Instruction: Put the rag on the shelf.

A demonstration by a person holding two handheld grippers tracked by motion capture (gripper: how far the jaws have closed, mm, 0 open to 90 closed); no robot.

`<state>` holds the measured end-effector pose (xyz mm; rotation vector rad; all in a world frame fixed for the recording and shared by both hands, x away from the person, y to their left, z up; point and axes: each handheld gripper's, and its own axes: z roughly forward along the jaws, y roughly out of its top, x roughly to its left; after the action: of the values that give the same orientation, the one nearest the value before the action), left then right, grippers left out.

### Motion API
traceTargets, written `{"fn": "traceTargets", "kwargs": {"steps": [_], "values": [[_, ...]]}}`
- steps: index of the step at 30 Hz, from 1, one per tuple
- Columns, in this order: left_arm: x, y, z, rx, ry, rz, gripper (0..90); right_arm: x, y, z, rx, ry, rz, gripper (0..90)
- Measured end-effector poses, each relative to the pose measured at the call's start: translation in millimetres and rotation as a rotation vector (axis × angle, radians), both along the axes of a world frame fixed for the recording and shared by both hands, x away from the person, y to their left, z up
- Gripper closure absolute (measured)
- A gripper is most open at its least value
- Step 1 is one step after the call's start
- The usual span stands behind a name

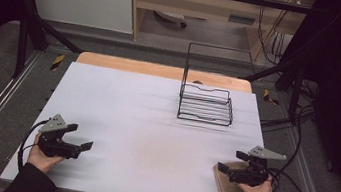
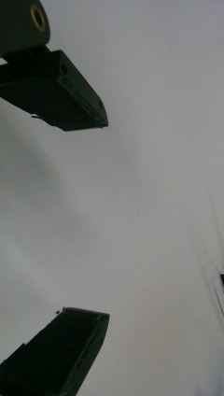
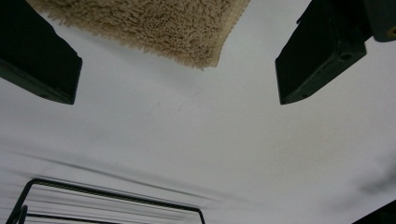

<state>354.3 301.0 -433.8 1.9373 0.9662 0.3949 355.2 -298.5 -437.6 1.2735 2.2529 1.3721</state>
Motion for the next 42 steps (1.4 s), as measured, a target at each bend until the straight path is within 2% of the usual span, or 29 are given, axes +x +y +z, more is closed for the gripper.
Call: {"fn": "traceTargets", "kwargs": {"steps": [5, 14, 15, 20, 21, 22, 26, 27, 30, 32, 33, 35, 36, 38, 42], "values": [[-0.3, -0.5, -1.0, 0.019, 0.008, 0.000, 6.2, -0.4, 2.4, 2.0, -0.006, 0.001, 0.000, 1.3], [-0.5, -0.5, -1.4, 0.020, 0.009, 0.000, 6.3, -1.8, 7.6, 6.0, -0.030, 0.002, 0.002, 4.4], [-0.4, -0.5, -1.7, 0.019, 0.012, 0.001, 6.3, -2.5, 9.8, 8.2, -0.045, -0.004, 0.012, 7.1], [-0.7, -1.1, -2.3, 0.035, 0.013, 0.002, 6.5, -2.1, 15.4, 11.2, -0.055, 0.005, 0.035, 13.7], [-0.6, -1.1, -2.3, 0.035, 0.014, 0.004, 6.6, -2.1, 18.4, 11.9, -0.061, 0.017, 0.044, 19.4], [-0.6, -1.1, -2.3, 0.035, 0.014, 0.005, 6.6, -2.1, 18.4, 11.9, -0.061, 0.017, 0.044, 19.4], [-0.4, -2.1, -2.8, 0.034, 0.020, 0.007, 7.0, -0.9, 23.1, 8.6, -0.122, 0.040, 0.063, 32.2], [-0.5, -2.6, -2.9, 0.037, 0.020, 0.007, 7.1, -0.9, 23.1, 8.6, -0.122, 0.040, 0.063, 32.2], [-0.7, -3.4, -3.1, 0.046, 0.020, 0.002, 7.3, 0.0, 25.8, 5.8, -0.147, 0.052, 0.077, 45.2], [-0.6, -3.6, -3.4, 0.049, 0.022, 0.000, 7.5, 0.7, 27.1, 4.5, -0.156, 0.057, 0.083, 50.0], [-0.6, -3.6, -3.4, 0.049, 0.022, 0.000, 7.6, 0.7, 27.1, 4.5, -0.156, 0.057, 0.083, 50.0], [-0.3, -3.4, -3.6, 0.051, 0.022, 0.001, 7.7, 1.3, 30.4, 1.3, -0.191, 0.070, 0.092, 55.7], [-0.3, -3.4, -3.6, 0.051, 0.023, 0.001, 7.7, 1.3, 30.4, 1.3, -0.191, 0.070, 0.092, 55.7], [-0.4, -3.6, -3.5, 0.055, 0.023, -0.001, 7.9, 2.1, 33.6, -1.9, -0.226, 0.078, 0.099, 59.8], [-0.2, -4.6, -3.6, 0.056, 0.023, -0.003, 8.2, 2.6, 36.6, -4.9, -0.261, 0.082, 0.093, 63.8]]}}
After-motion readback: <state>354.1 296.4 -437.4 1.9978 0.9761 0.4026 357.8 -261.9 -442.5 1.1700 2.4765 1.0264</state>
